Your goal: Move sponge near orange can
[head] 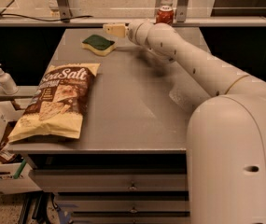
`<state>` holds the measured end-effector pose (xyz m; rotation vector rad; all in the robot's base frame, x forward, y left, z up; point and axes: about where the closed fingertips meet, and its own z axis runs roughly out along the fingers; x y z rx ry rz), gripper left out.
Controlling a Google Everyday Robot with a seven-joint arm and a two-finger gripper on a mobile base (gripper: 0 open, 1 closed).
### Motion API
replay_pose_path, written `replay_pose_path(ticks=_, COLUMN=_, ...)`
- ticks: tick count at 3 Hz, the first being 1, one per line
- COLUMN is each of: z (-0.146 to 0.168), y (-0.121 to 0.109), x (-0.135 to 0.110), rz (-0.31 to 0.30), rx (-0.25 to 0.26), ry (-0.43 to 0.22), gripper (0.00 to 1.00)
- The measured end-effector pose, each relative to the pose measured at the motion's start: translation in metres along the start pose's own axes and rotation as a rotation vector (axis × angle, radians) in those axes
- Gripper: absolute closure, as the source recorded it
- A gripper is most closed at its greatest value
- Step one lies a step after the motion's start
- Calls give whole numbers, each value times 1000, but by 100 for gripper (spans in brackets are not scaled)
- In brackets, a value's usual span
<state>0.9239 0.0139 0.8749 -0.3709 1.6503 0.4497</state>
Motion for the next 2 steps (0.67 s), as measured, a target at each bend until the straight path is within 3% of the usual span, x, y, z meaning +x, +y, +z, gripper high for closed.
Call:
replay_pose_path(ticks=1, z=23, y=-20, x=3, rz=45, rx=3, ry=-15, gripper=0)
replay_pose_path(ticks=2, z=23, y=-19, x=3, rz=45, rx=3, ry=-15, gripper=0)
